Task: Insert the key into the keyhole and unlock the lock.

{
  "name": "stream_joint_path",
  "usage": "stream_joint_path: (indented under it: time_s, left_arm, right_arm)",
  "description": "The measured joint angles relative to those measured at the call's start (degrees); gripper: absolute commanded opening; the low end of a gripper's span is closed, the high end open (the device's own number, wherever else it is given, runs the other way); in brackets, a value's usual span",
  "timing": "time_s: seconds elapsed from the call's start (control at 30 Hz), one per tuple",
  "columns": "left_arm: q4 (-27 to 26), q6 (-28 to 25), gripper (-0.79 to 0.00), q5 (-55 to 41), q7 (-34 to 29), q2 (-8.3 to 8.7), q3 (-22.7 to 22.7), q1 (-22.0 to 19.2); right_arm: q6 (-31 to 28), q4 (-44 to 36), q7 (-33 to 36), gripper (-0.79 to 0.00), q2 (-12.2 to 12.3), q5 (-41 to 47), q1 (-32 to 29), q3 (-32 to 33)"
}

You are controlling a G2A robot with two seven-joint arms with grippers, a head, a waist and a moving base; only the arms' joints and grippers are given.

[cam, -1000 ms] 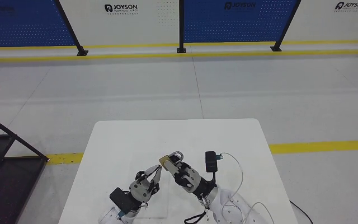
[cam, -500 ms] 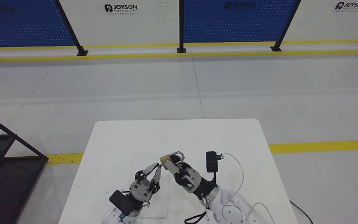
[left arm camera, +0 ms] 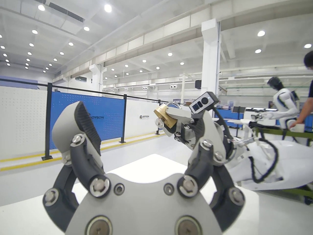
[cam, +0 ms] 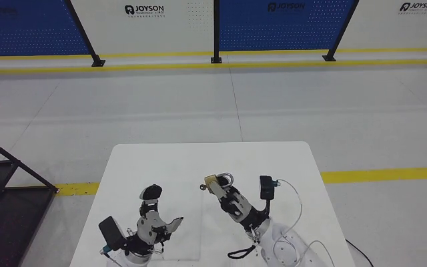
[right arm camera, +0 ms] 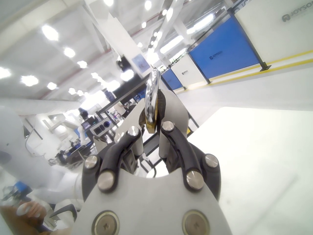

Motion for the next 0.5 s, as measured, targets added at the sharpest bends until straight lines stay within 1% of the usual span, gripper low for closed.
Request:
stream_joint_path:
  time_s: [0.17,0.2,0.27,0.4,0.5]
  left_arm:
    - [3.0,-8.5,0.0,-3.1,1.9,0.86,-4.5,2.1]
    - [4.1,-11.0,0.0,-3.7,2.6,1.09,-5.6,2.3]
    - [5.5,-13.7,0.0,-4.9,3.0,1.38,-7.2,2.6]
    - [6.7,-15.9,0.0,-9.9,0.6,1.96,-10.1,3.7]
    - [7.8,-16.7,0.0,-12.4,-0.2,2.19,-11.5,4.2]
  right_arm:
    - [0.9,0.2,2.4,-0.785,0.4,-0.2,-0.4,1.3]
    - [1.4,0.4,3.5,-0.785,0.4,-0.7,-0.4,1.3]
    - [3.1,1.3,6.2,-0.785,0.5,-2.2,0.0,1.0]
    - [9.2,5.3,11.7,-0.785,0.2,-6.8,1.4,-1.9]
    - [10.7,9.2,16.7,-0.785,-0.5,-5.7,3.8,-5.7]
